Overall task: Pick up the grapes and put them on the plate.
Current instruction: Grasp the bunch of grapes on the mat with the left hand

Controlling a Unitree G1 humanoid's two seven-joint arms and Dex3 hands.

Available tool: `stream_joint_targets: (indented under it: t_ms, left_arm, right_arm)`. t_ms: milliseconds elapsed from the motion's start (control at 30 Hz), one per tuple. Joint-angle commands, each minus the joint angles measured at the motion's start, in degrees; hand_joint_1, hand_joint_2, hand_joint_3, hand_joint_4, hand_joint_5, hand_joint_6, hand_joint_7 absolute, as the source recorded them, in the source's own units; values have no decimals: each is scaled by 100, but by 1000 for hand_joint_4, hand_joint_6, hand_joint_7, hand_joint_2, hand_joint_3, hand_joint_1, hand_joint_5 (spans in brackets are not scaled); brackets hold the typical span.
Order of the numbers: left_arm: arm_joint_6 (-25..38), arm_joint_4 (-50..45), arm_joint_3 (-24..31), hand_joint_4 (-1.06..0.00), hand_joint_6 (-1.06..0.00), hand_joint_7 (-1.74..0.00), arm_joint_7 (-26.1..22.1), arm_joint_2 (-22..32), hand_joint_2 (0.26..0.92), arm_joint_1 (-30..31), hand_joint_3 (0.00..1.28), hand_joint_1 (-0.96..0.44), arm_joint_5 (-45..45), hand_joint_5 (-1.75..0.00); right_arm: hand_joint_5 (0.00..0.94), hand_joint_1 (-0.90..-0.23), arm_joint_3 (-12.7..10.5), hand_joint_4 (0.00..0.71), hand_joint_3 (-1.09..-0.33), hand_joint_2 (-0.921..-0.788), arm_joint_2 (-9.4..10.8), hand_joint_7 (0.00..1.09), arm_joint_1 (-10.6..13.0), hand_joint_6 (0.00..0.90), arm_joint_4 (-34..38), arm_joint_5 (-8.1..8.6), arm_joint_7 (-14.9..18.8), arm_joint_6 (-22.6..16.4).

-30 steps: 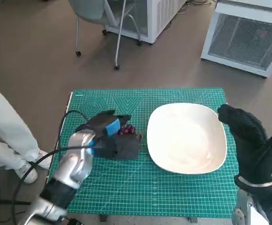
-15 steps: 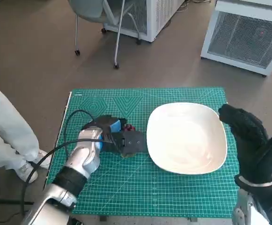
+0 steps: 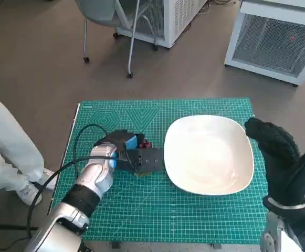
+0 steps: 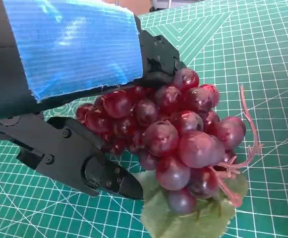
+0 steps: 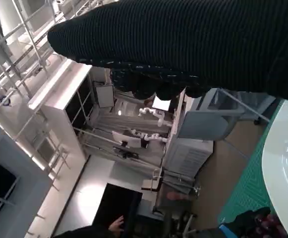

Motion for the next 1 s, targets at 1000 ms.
stream_joint_targets:
  t_ms: [1000]
  left_arm:
    - [-516,1536,-371,-135,-297,-2,851,-422,746,-543,5,-207,-47,-9]
  right_arm:
    - [1,-486,-33,529,-523,-921,-50,577,88,184,60,63,94,65]
